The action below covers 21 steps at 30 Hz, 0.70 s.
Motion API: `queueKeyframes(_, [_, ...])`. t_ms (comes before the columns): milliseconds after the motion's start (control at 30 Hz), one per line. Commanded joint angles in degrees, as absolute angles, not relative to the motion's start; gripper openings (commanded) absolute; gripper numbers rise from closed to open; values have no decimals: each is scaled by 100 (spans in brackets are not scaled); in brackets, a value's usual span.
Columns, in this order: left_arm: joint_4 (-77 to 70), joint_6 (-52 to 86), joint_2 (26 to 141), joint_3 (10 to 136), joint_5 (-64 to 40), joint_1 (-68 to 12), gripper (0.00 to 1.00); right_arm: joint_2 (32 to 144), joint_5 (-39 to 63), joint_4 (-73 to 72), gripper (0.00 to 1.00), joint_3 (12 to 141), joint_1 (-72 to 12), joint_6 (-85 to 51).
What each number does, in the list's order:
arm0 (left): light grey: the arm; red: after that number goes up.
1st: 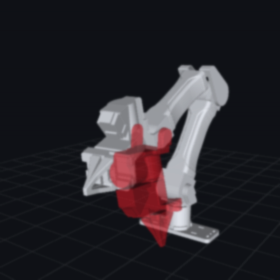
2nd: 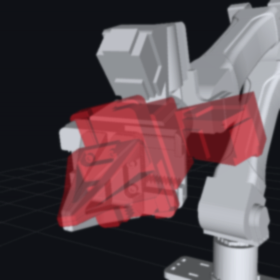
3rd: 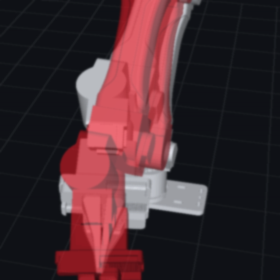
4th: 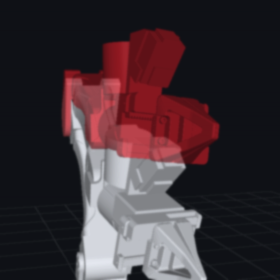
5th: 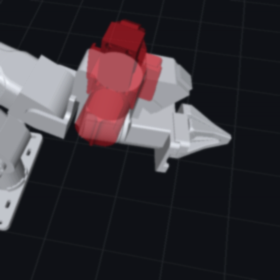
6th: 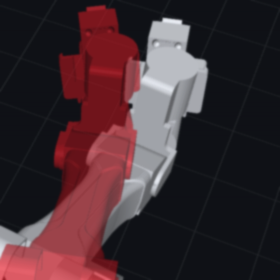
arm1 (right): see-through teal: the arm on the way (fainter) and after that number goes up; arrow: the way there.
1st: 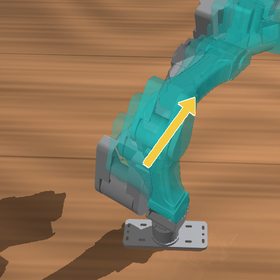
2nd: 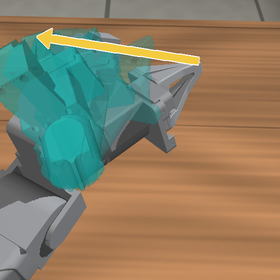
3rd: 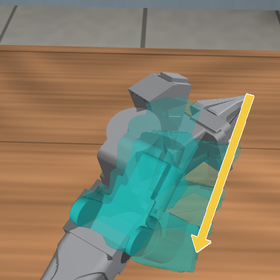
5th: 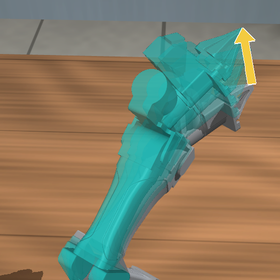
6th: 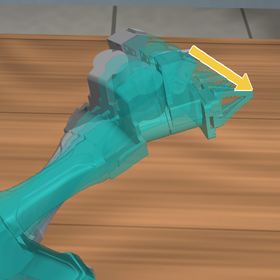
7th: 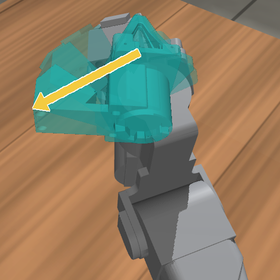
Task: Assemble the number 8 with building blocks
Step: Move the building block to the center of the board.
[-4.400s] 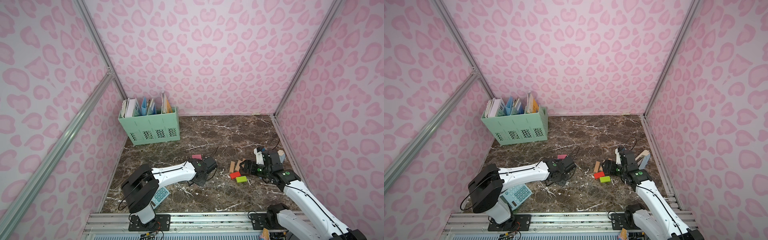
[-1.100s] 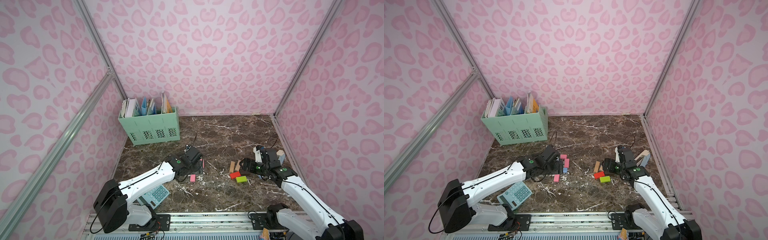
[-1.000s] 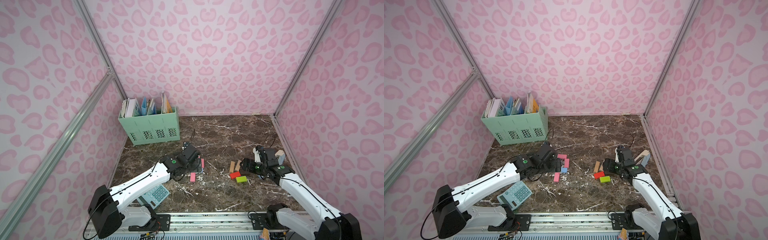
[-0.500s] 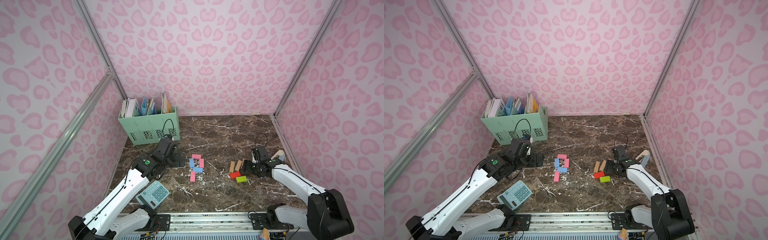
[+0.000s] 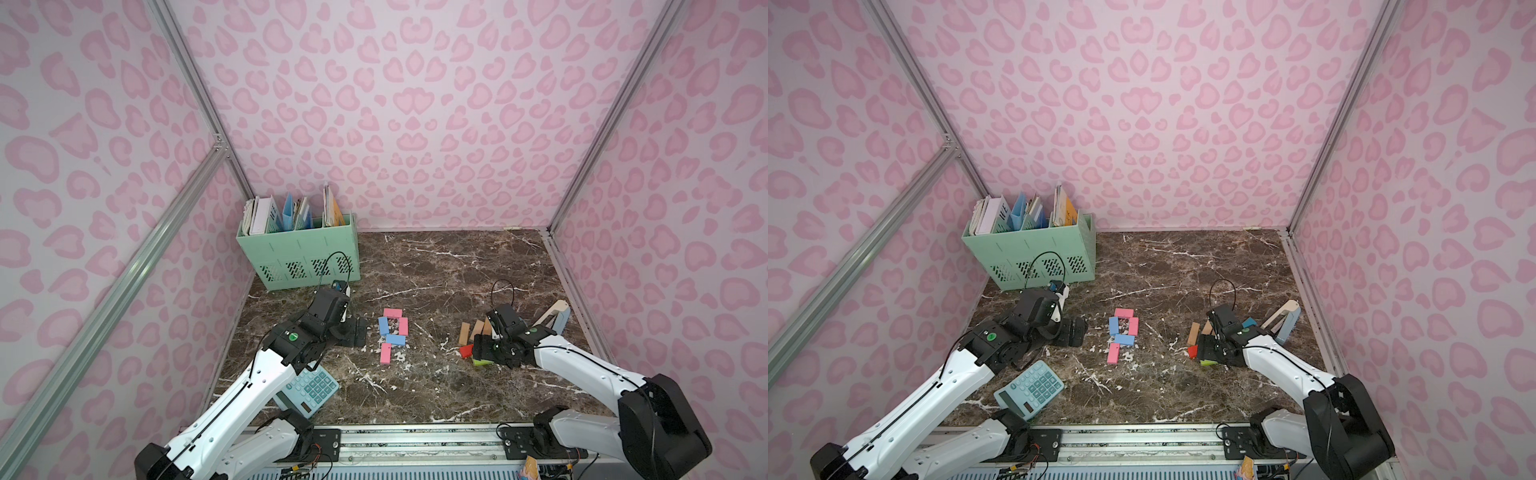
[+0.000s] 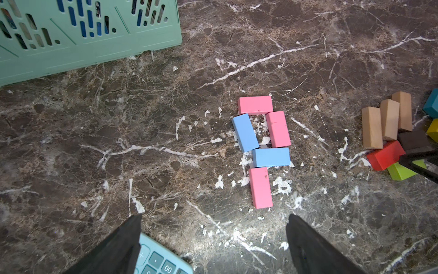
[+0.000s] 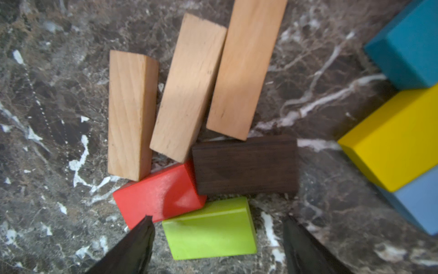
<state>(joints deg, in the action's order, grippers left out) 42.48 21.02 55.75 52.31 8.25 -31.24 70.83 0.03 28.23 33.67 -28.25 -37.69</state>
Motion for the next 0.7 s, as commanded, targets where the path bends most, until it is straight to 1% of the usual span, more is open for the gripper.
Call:
queueKeyframes(0, [4074, 2021, 5512, 5186, 817, -3114, 98, 7127, -76, 2890, 83, 3334, -2920, -3877])
queueKeyframes(167, [4042, 2047, 5475, 5120, 774, -3111, 99, 7282, -64, 2824, 81, 3346, -3182, -3853])
queueKeyframes(300, [4043, 2041, 5471, 5123, 815, -3112, 99, 7373, -61, 2817, 76, 3374, -3465, -3827])
queueKeyframes(333, [4051, 2039, 5471, 5121, 817, -3112, 98, 7386, -57, 2813, 73, 3383, -3554, -3828])
queueKeyframes(500, [4041, 2048, 5481, 5107, 826, -3111, 99, 7536, -71, 2739, 62, 3536, -4181, -3841])
queueKeyframes(667, [4037, 2057, 5491, 5102, 846, -3116, 99, 7987, -91, 2666, 61, 3922, -5010, -3786])
